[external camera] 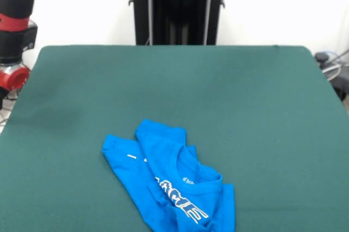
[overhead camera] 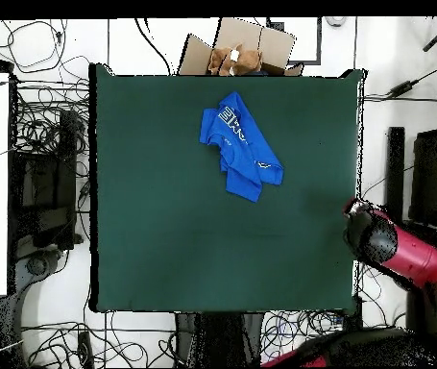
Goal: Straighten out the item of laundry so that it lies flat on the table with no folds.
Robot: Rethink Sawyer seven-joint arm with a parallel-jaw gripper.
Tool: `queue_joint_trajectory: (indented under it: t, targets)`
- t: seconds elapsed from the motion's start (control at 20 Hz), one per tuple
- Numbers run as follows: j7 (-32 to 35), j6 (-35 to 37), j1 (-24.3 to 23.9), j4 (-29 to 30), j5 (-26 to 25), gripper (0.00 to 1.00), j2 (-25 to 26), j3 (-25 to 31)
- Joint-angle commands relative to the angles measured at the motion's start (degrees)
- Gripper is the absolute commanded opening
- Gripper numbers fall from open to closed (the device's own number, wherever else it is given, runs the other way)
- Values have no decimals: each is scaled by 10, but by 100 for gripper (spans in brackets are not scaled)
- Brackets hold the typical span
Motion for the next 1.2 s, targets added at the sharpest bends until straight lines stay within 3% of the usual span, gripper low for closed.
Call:
queue_joint_trajectory:
  t: [0.05, 1.2]
  targets:
    - [-18, 30, 41, -7, -42, 0, 24, 71]
    - [25, 105, 129, 4, -10, 0, -19, 27]
